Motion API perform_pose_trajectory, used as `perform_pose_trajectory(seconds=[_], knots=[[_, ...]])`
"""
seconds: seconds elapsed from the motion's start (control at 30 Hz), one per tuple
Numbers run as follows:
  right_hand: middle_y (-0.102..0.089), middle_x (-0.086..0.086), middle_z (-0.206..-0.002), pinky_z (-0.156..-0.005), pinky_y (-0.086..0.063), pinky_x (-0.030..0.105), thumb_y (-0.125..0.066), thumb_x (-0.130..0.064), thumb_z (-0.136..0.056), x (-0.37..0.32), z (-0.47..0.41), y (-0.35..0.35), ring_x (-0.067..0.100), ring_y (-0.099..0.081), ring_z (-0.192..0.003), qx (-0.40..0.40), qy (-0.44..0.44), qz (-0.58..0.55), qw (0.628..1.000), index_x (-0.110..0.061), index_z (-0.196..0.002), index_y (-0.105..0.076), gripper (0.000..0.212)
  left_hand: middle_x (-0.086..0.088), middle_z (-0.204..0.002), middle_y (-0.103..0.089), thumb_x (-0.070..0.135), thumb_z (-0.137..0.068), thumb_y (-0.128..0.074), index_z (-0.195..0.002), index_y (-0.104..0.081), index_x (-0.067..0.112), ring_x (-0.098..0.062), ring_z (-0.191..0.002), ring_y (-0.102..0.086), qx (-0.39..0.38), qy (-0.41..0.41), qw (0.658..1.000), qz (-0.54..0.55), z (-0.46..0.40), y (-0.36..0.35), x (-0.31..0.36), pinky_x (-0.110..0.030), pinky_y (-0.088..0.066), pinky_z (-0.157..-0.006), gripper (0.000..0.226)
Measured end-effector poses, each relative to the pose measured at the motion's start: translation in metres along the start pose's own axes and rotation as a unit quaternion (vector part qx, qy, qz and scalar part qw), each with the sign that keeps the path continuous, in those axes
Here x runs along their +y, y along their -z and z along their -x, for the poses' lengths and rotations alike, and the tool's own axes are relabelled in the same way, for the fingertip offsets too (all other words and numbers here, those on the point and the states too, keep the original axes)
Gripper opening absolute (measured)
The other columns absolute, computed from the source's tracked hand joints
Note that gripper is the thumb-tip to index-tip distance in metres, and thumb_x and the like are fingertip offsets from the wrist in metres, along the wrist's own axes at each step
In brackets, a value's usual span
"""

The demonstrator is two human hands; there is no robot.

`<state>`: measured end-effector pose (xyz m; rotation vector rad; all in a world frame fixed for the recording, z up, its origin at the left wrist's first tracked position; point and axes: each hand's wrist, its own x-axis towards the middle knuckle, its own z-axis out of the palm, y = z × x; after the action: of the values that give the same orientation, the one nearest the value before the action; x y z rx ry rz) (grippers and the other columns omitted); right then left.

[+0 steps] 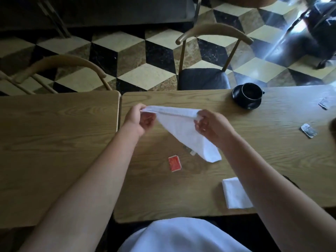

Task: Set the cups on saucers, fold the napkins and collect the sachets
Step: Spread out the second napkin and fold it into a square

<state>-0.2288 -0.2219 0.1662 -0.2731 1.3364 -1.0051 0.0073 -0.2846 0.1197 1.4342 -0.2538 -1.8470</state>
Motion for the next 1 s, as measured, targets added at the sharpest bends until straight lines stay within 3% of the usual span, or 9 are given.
perform_pose_trajectory(seconds=[0.1,0.23,0.33,0.47,0.6,0.77,0.87,1.0], knots=[[-0.045,-0.002,-0.051,-0.058,-0.052,0.022,-0.059,-0.005,-0.093,-0.078,-0.012,-0.014,0.012,-0.055,-0.052,-0.005,0.061,-0.034,0.998,-0.014,-0.069,-0.054,0.026,-0.008,-0.062,-0.066,0.020,-0.089,-0.047,-0.080,-0.064,0.010,-0.017,-0.051,-0.062,-0.060,-0.069,0.996,-0.007,0.018,-0.048,0.058,-0.022,-0.049,-0.048,0.022],[-0.056,0.000,-0.054,-0.055,-0.052,0.022,-0.059,-0.006,-0.093,-0.141,-0.006,-0.027,0.011,-0.059,-0.051,-0.049,0.126,-0.059,0.989,-0.012,-0.074,-0.058,0.020,-0.009,-0.068,-0.066,0.018,-0.085,-0.052,-0.079,-0.068,0.008,-0.019,-0.059,-0.061,-0.114,-0.157,0.981,-0.015,0.055,-0.093,0.116,-0.025,-0.045,-0.055,0.020],[-0.062,0.000,-0.057,-0.056,-0.051,0.021,-0.057,-0.006,-0.094,-0.148,0.003,-0.034,0.011,-0.062,-0.053,-0.084,0.138,-0.083,0.983,-0.011,-0.080,-0.059,0.015,-0.010,-0.074,-0.066,0.020,-0.083,-0.058,-0.090,-0.069,0.008,-0.019,-0.063,-0.062,-0.129,-0.210,0.969,-0.021,0.077,-0.098,0.130,-0.026,-0.045,-0.057,0.017],[-0.063,0.001,-0.064,-0.056,-0.052,0.021,-0.060,-0.009,-0.093,-0.116,0.000,-0.029,0.010,-0.060,-0.055,-0.071,0.095,-0.088,0.989,-0.011,-0.087,-0.061,0.007,-0.004,-0.070,-0.065,0.024,-0.082,-0.063,-0.091,-0.066,0.010,-0.016,-0.063,-0.061,-0.104,-0.223,0.967,-0.062,0.089,-0.074,0.110,-0.026,-0.046,-0.056,0.017],[-0.054,0.000,-0.059,-0.050,-0.051,0.020,-0.063,-0.007,-0.092,-0.050,-0.012,-0.009,0.011,-0.056,-0.050,-0.041,0.019,-0.054,0.998,-0.014,-0.077,-0.059,0.017,-0.003,-0.068,-0.065,0.021,-0.085,-0.062,-0.089,-0.065,0.012,-0.014,-0.058,-0.061,-0.036,-0.155,0.986,-0.051,0.074,-0.021,0.051,-0.024,-0.047,-0.053,0.010],[-0.049,0.002,-0.054,-0.042,-0.045,0.018,-0.059,-0.001,-0.086,0.069,-0.011,0.037,0.012,-0.051,-0.042,0.045,-0.078,0.045,0.995,-0.011,-0.072,-0.057,0.018,-0.002,-0.052,-0.060,0.028,-0.091,-0.049,-0.076,-0.058,0.017,-0.011,-0.039,-0.053,0.063,-0.032,0.990,-0.125,0.050,0.056,-0.078,-0.020,-0.033,-0.041,0.021],[-0.045,0.001,-0.048,-0.041,-0.038,0.019,-0.060,0.001,-0.082,0.135,0.002,0.073,0.015,-0.047,-0.039,0.090,-0.150,0.127,0.976,-0.011,-0.069,-0.055,0.018,-0.008,-0.053,-0.064,0.023,-0.092,-0.050,-0.078,-0.062,0.009,-0.015,-0.038,-0.053,0.088,0.052,0.967,-0.232,0.055,0.103,-0.155,-0.019,-0.031,-0.039,0.023],[-0.042,-0.001,-0.045,-0.039,-0.040,0.019,-0.065,0.002,-0.079,0.191,0.020,0.112,0.016,-0.048,-0.037,0.120,-0.213,0.193,0.950,-0.008,-0.068,-0.059,0.016,-0.007,-0.054,-0.066,0.021,-0.087,-0.051,-0.076,-0.061,0.008,-0.013,-0.035,-0.046,0.057,0.185,0.906,-0.377,0.068,0.141,-0.218,-0.016,-0.025,-0.041,0.019]])
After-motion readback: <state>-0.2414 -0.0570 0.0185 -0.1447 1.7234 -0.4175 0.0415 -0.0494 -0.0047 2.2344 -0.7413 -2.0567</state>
